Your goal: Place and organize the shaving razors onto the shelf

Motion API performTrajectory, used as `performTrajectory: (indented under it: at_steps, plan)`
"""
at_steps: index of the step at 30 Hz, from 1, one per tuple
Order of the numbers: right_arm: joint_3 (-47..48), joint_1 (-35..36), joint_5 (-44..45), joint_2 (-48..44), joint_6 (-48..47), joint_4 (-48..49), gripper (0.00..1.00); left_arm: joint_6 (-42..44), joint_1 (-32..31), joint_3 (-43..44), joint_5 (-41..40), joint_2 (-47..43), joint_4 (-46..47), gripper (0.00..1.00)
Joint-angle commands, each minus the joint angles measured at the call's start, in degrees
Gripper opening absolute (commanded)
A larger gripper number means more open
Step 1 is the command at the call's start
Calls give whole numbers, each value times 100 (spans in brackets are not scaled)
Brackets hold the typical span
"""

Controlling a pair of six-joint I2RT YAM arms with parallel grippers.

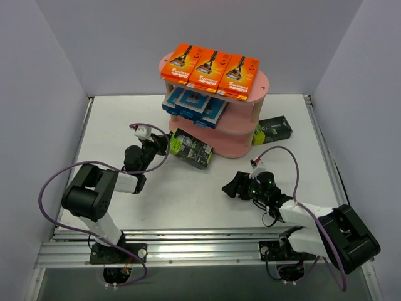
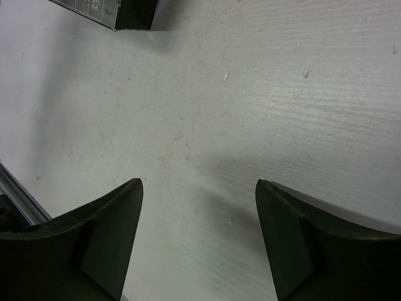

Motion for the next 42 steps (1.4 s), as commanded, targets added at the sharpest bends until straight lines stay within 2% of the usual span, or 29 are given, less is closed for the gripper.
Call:
performTrajectory:
  at_steps: [1,18,26,38,42]
  plan:
    - [142,-29,-31,48,-107,100,68,183,9,117,185,-447,925,2]
    - [151,-20,-31,74,-107,109,68,332,9,-6,475,-860,643,2]
    - [160,-11,-22,101,-98,118,68,587,-17,-190,581,-1432,81,2]
    - [168,-2,-5,118,-107,91,68,640,-26,-165,1012,-1001,432,2]
    - [186,6,-22,171,-116,109,68,596,-9,-156,653,-1160,39,2]
